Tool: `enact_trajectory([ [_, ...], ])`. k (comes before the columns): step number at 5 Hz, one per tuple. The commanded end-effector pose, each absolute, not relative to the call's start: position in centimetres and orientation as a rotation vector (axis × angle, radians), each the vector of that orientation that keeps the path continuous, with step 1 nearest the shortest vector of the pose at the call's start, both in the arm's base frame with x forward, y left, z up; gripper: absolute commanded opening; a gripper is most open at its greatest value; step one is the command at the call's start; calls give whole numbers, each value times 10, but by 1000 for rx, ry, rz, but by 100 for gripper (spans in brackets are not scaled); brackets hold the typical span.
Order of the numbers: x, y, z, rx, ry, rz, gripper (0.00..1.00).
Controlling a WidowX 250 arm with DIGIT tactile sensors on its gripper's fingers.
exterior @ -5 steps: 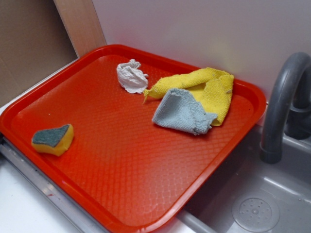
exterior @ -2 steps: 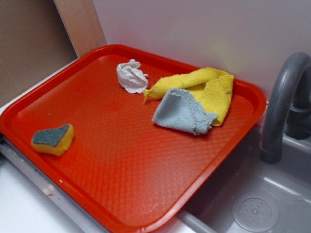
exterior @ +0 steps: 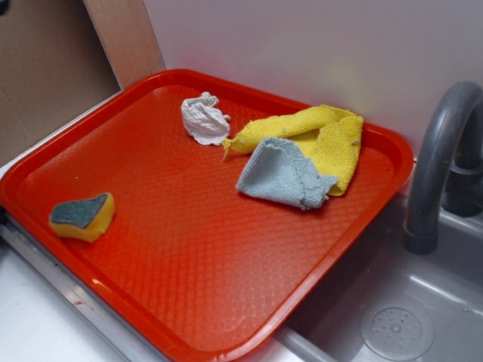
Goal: Grab the blue cloth.
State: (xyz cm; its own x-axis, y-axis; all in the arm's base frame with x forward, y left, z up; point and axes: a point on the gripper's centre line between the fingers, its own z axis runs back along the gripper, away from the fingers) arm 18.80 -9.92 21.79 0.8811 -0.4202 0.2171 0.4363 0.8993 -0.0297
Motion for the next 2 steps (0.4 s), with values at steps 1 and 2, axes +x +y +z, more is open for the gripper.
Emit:
enact_trajectory([
  [1, 217, -186, 208, -142, -328, -756, 100],
  [2, 227, -216, 188, -157, -323, -833, 100],
])
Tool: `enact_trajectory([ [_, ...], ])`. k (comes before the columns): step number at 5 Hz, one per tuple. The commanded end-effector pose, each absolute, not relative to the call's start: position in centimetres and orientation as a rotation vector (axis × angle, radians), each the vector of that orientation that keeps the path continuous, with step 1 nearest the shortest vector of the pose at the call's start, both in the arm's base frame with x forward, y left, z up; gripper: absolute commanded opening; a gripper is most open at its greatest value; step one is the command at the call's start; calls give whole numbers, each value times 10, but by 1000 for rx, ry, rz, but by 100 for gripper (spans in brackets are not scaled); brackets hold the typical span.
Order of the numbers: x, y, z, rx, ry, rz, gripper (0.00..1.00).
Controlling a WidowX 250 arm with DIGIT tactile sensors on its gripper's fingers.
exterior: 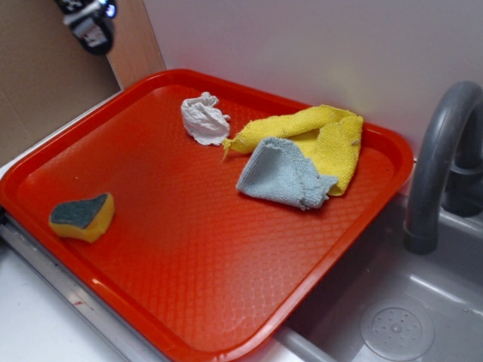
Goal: Grab the blue cloth.
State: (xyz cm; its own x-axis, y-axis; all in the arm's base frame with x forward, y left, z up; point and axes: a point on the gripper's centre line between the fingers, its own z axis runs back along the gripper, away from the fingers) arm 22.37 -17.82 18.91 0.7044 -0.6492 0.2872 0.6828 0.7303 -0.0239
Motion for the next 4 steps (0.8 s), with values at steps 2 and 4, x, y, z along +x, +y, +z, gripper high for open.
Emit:
enact_trajectory([
  [2, 245, -270, 133, -175, -235, -904, 100],
  [4, 251, -294, 92, -124, -121, -959, 100],
])
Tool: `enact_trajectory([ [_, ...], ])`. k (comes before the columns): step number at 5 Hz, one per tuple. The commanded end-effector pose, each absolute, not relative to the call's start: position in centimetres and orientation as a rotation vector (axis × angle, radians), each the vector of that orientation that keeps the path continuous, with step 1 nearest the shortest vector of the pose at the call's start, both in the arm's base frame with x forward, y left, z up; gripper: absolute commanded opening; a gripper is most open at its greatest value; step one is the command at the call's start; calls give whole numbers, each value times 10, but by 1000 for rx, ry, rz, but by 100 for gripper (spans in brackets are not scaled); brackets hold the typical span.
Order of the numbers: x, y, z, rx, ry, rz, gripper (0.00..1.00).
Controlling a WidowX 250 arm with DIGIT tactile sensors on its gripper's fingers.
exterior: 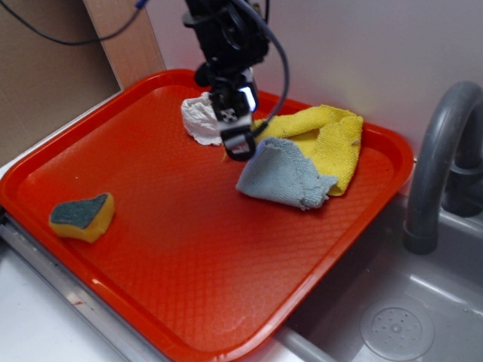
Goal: Grab the blue cloth.
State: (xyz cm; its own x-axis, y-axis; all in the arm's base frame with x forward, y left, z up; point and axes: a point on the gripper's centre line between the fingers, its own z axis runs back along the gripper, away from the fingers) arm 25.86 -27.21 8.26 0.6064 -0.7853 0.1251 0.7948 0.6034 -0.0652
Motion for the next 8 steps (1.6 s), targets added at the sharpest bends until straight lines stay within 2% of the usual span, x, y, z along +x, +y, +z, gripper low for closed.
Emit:
enact_trajectory([
  [1, 245, -304, 84, -136, -97, -1012, 100],
  [2, 241, -308, 79, -93, -61, -1003, 0],
  [3, 238, -311, 75, -58, -53, -991, 0],
  [4, 235, -316, 69, 13, -23, -985, 0],
  [5, 236, -315, 76, 40, -20, -949, 0],
  [6, 240, -294, 109, 131, -34, -778, 0],
  [7, 242, -244, 158, 116, -31, -528, 0],
  [8, 221, -188, 185, 27, -25, -276, 0],
])
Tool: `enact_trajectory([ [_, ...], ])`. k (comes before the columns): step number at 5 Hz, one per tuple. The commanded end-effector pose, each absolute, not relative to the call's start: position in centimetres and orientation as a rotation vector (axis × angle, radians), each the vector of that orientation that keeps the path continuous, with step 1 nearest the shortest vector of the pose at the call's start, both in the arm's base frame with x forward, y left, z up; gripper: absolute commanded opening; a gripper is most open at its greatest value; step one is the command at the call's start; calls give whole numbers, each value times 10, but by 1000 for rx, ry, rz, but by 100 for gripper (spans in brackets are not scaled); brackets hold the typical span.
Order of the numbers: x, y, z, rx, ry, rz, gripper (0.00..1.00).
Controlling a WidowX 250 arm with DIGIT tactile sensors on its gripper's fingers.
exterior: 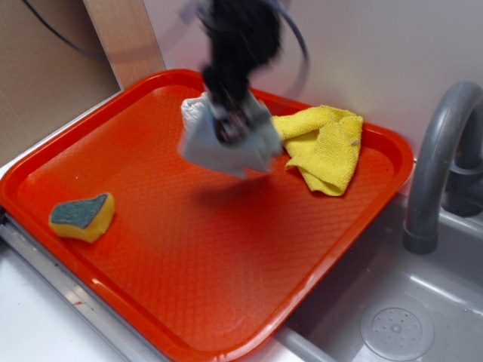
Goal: Grab the blue cloth.
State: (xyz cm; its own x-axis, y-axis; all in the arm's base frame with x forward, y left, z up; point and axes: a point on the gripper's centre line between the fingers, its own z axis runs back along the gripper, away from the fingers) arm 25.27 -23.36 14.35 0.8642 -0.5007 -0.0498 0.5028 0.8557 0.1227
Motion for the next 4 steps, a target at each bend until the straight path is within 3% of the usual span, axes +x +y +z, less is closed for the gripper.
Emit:
enact_trajectory([
  [1, 195, -145, 207, -18, -62, -26, 0],
  [2, 178, -104, 224, 2, -93, 146, 0],
  [3, 171, -91, 231, 78, -87, 251, 0],
  [4, 177, -98, 222, 61, -39, 217, 0],
])
